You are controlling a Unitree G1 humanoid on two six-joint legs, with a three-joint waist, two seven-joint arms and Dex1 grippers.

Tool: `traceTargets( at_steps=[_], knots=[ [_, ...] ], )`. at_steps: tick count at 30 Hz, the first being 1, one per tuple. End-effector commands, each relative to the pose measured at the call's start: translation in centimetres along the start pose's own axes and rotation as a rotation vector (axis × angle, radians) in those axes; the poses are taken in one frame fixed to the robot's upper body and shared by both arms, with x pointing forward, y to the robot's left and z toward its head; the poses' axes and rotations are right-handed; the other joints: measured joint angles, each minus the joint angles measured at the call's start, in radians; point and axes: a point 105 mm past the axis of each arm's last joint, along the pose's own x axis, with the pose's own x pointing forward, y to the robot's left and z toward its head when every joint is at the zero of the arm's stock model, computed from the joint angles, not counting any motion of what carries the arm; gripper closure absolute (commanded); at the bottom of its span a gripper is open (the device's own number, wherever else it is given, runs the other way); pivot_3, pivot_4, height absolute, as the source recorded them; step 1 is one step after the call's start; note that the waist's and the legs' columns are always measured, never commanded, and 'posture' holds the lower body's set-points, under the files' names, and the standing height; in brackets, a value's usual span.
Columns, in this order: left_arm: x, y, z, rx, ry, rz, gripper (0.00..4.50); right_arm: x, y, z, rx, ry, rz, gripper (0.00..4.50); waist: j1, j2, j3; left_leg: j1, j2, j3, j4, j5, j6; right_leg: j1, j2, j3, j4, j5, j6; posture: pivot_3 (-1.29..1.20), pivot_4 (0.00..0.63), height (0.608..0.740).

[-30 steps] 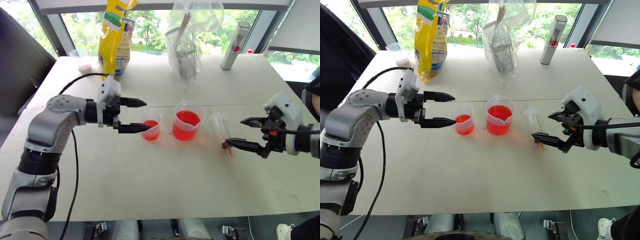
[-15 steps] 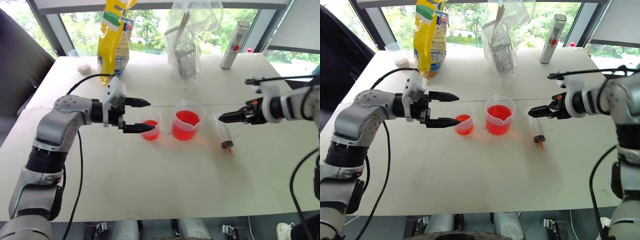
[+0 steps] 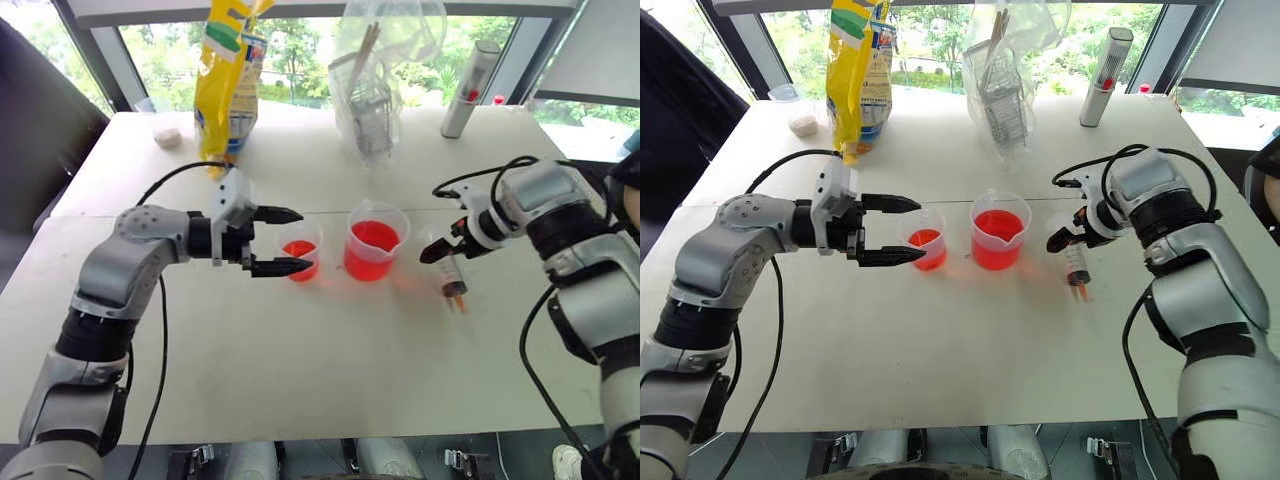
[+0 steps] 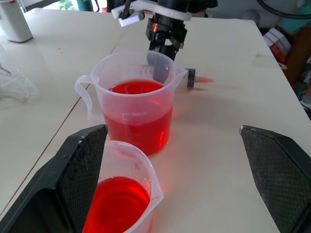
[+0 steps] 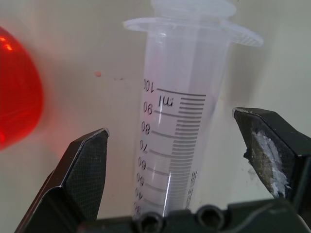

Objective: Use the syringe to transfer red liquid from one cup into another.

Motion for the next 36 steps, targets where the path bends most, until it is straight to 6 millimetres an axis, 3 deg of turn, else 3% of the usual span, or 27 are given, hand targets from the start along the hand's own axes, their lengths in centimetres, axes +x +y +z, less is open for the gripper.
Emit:
traceTargets(
  at_steps=[1, 3, 6, 10, 11, 17, 20, 25, 31, 33, 36],
  knots=[
    [-0.7, -0.1, 1.3, 0.053, -0.019, 0.030, 0.00, 0.2, -0.2, 1.0, -0.061, -0.010, -0.029, 0.04, -0.004, 0.000, 0.000, 0.000, 0.000, 0.000, 0.000, 0.000, 0.000, 0.000, 0.000, 0.000, 0.000, 0.000, 0.000, 0.00, 0.150, 0.739],
    [-0.8, -0.2, 1.3, 0.055, -0.017, 0.035, 0.00, 0.6, -0.3, 1.0, -0.081, 0.005, -0.035, 0.04, -0.008, -0.001, -0.001, 0.001, 0.000, 0.000, 0.000, 0.000, 0.000, 0.002, 0.000, -0.001, 0.000, 0.000, 0.000, 0.00, 0.150, 0.739],
    [-1.0, -0.2, 1.3, 0.055, -0.015, 0.042, 0.00, 1.2, -0.2, 0.7, -0.106, 0.037, -0.040, 0.80, -0.016, -0.002, -0.001, 0.003, 0.000, 0.000, 0.001, 0.000, 0.000, 0.004, 0.000, -0.001, 0.000, 0.000, 0.000, 0.00, 0.150, 0.739],
    [-1.2, 0.1, 1.3, 0.058, -0.009, 0.054, 0.00, 2.2, 0.2, -0.6, -0.156, 0.119, -0.023, 2.79, -0.020, -0.002, -0.001, 0.003, 0.000, -0.001, 0.001, 0.000, 0.000, 0.005, 0.000, -0.001, 0.000, 0.000, 0.000, 0.00, 0.150, 0.739],
    [-1.2, 0.1, 1.3, 0.058, -0.009, 0.054, 0.00, 2.3, 0.3, -0.7, -0.160, 0.126, -0.020, 3.04, -0.020, -0.002, -0.001, 0.003, 0.000, -0.001, 0.000, 0.000, 0.000, 0.005, 0.000, -0.002, 0.000, 0.000, 0.000, 0.00, 0.150, 0.739],
    [-0.9, 1.0, 1.9, 0.069, -0.021, 0.052, 0.00, 0.7, 0.0, 0.7, -0.155, 0.029, -0.073, 3.09, -0.020, -0.002, -0.001, 0.003, 0.000, -0.001, 0.000, 0.000, 0.000, 0.005, 0.000, -0.002, 0.000, 0.000, 0.000, 0.00, 0.150, 0.739],
    [-0.4, 1.3, 2.5, 0.082, -0.037, 0.038, 0.00, -2.5, -0.7, 1.9, -0.223, -0.129, -0.130, 3.09, -0.016, -0.001, -0.001, 0.002, 0.000, -0.001, 0.000, 0.000, 0.000, 0.004, 0.000, -0.002, 0.000, 0.000, 0.000, 0.00, 0.150, 0.739],
    [0.0, 2.0, 3.0, 0.103, -0.041, 0.012, 0.00, -9.5, 0.0, 2.5, -0.352, -0.444, -0.261, 3.09, 0.002, 0.002, 0.001, -0.001, -0.001, -0.002, 0.000, 0.000, 0.000, 0.000, -0.001, -0.001, -0.001, 0.000, 0.000, 0.00, 0.150, 0.739],
    [0.4, 3.3, 4.1, 0.129, -0.050, -0.044, 0.00, -19.2, 6.6, 5.8, -0.454, -1.086, -0.191, 3.09, -0.009, 0.002, 0.001, 0.002, 0.000, -0.002, -0.001, 0.000, 0.000, 0.002, 0.002, -0.002, 0.001, 0.000, 0.000, 0.00, 0.150, 0.739],
    [0.5, 3.8, 4.2, 0.143, -0.048, -0.053, 0.00, -20.9, 8.7, 6.3, -0.412, -1.257, -0.079, 3.09, -0.012, 0.002, 0.000, 0.003, 0.000, -0.001, -0.001, 0.000, 0.000, 0.003, 0.002, -0.002, 0.001, 0.000, 0.000, 0.00, 0.150, 0.739],
    [0.8, 4.4, 4.5, 0.166, -0.037, -0.067, 0.00, -21.9, 11.1, 6.6, -0.388, -1.412, 0.049, 3.09, -0.011, 0.002, 0.000, 0.002, 0.000, -0.001, 0.000, 0.000, 0.000, 0.003, 0.001, -0.002, 0.001, 0.000, 0.000, 0.00, 0.150, 0.739]
  ],
)
